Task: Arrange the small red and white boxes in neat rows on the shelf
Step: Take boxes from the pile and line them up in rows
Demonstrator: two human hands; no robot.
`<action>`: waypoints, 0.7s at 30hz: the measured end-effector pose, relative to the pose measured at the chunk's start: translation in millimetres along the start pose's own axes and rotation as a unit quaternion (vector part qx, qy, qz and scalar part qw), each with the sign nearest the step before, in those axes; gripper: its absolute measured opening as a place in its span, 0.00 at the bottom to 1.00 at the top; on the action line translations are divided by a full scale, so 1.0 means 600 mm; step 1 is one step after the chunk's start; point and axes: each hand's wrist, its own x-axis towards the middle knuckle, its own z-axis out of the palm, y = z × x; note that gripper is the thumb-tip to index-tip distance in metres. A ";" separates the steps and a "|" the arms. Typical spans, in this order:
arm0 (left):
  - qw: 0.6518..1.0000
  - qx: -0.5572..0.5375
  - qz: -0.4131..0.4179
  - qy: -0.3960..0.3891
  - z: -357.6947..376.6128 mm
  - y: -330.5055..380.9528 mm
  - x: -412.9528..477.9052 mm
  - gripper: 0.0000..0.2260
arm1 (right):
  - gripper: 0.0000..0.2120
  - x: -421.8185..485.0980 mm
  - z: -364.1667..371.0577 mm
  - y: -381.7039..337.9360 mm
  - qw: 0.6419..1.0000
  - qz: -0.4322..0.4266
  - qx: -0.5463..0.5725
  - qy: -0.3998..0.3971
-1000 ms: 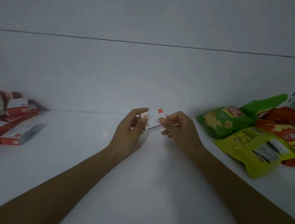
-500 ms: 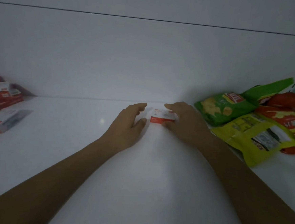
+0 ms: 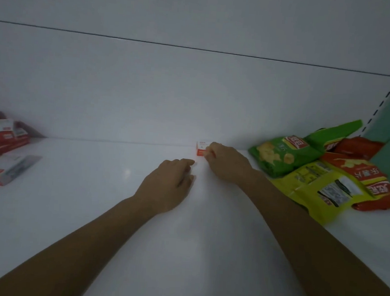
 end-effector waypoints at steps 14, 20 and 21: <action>0.987 0.158 -0.009 -0.024 -0.073 -0.034 -0.009 0.19 | 0.11 -0.012 -0.017 -0.129 0.986 -0.049 0.108 0.116; 0.959 0.283 0.013 -0.004 -0.211 -0.137 -0.100 0.17 | 0.07 0.000 0.030 -0.312 0.985 -0.087 0.136 0.063; 0.955 0.297 0.007 -0.007 -0.232 -0.160 -0.121 0.17 | 0.07 -0.001 0.042 -0.349 0.984 -0.103 0.136 0.055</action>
